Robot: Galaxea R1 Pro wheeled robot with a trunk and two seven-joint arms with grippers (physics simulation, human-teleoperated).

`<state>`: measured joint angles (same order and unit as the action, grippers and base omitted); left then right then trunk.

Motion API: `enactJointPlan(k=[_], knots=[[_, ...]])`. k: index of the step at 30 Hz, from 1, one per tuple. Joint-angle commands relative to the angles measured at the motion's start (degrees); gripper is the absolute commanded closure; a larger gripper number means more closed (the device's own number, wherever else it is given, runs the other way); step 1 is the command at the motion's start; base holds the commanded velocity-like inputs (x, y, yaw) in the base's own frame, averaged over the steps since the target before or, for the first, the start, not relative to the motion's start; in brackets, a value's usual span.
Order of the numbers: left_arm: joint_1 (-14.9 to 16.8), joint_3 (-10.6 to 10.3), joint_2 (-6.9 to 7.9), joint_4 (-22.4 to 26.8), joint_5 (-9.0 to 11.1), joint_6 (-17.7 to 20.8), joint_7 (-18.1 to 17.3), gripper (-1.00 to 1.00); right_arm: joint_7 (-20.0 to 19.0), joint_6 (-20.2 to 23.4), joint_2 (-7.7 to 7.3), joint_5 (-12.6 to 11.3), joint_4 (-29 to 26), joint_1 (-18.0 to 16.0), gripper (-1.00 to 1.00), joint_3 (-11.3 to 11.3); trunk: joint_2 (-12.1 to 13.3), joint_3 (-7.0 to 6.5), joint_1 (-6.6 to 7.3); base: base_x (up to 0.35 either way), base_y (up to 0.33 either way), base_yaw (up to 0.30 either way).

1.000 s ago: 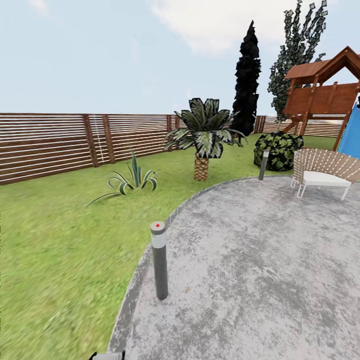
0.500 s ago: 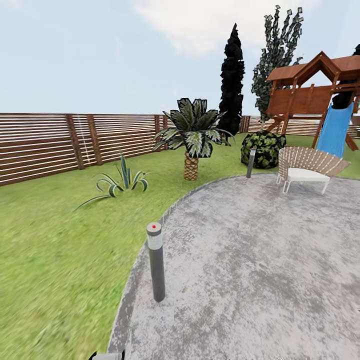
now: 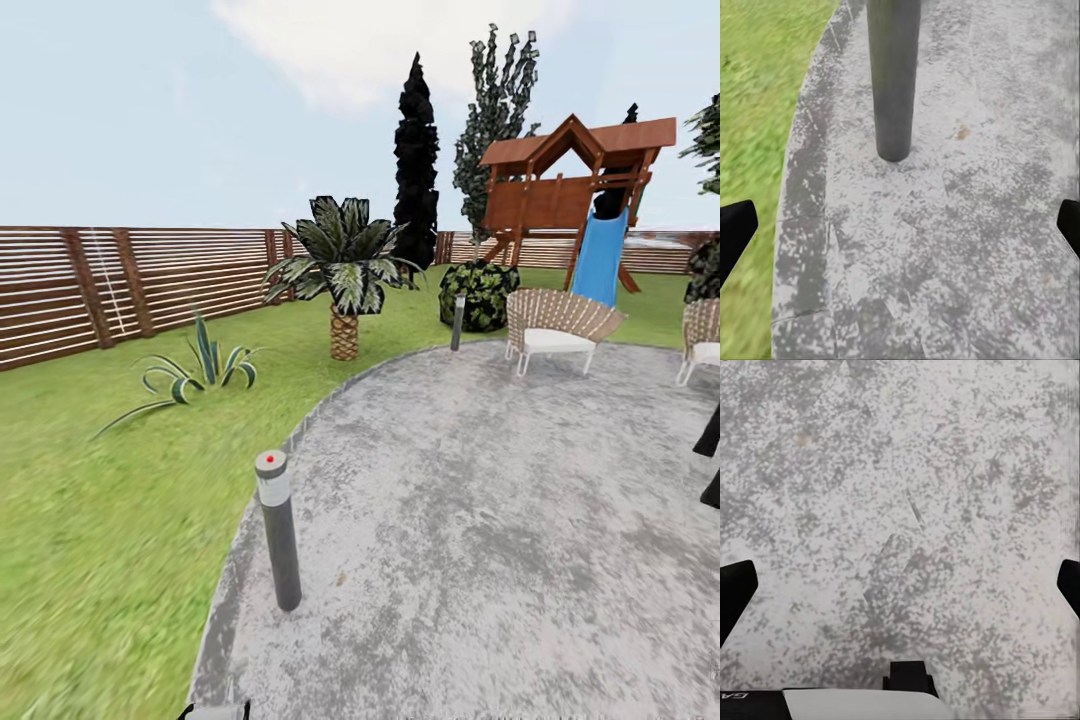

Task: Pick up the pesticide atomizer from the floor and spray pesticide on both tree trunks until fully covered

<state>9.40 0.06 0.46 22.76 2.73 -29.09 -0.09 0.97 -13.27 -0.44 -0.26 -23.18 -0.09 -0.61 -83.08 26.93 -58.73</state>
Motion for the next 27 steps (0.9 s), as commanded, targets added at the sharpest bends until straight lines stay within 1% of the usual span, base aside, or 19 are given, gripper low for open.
enactJointPlan(k=[1,27], knots=[[0.0,0.0,-0.01,0.0,0.0,0.0,0.0,-1.0,0.0,0.0,0.0,0.0,0.0,0.0,-1.0,0.0,0.0,0.0,0.0,0.0,0.0,-0.275],[0.0,0.0,-0.02,0.0,0.0,0.0,0.0,-1.0,0.0,0.0,-0.01,0.0,0.0,0.0,-1.0,0.0,0.0,0.0,0.0,0.0,0.0,-0.275]])
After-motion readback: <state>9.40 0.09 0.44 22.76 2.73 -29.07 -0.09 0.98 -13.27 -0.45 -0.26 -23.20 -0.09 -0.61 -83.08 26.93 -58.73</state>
